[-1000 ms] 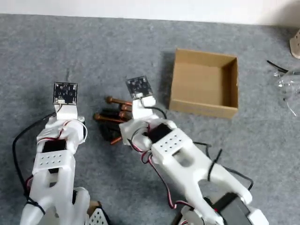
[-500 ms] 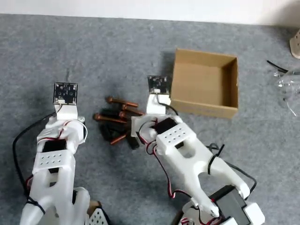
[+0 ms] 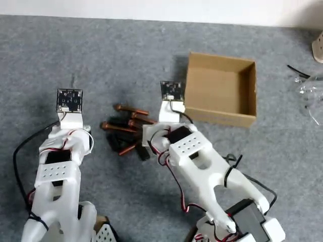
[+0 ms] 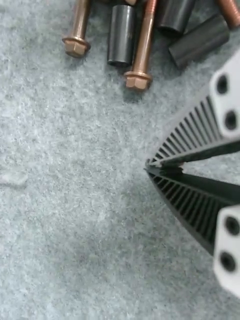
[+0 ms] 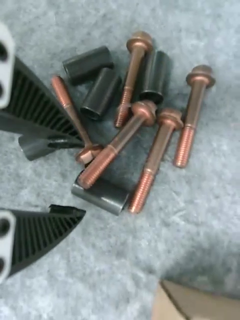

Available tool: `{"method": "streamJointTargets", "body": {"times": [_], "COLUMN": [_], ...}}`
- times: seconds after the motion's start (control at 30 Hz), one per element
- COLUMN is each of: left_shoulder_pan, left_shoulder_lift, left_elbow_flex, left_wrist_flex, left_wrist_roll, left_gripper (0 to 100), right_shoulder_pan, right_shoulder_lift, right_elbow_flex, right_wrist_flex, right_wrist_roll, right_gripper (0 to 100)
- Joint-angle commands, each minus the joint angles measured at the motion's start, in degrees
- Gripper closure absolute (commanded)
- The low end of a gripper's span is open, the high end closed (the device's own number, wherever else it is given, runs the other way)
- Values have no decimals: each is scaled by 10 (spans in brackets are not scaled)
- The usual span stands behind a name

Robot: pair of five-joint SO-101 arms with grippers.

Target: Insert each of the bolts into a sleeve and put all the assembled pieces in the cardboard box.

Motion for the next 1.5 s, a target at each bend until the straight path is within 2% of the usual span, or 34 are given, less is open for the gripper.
{"method": "streamJointTargets", "body": {"times": [0.0, 0.13, 0.23, 0.37, 0.87, 1.13, 1.37, 1.47], "left_shoulder_pan": [-2, -1, -1, -3, -2, -4, -4, -4], "left_shoulder_lift": [1, 1, 1, 1, 1, 1, 1, 1], "left_elbow_flex": [-29, -29, -29, -29, -28, -28, -28, -28], "left_wrist_flex": [3, 3, 3, 3, 4, 4, 4, 4], "left_wrist_roll": [4, 4, 4, 4, 4, 4, 4, 4], "left_gripper": [993, 993, 993, 993, 993, 993, 993, 993], "right_shoulder_pan": [9, 8, 8, 8, 39, 38, 21, 21], "right_shoulder_lift": [0, 62, 104, 111, 116, 117, 215, 235], "right_elbow_flex": [-18, -5, -39, -78, -78, -76, -88, -126], "right_wrist_flex": [-55, -67, -35, 4, -22, -21, -17, 21], "right_wrist_roll": [-4, -7, -8, -9, -10, -44, -45, -46], "right_gripper": [825, 825, 825, 825, 825, 825, 825, 825]}}
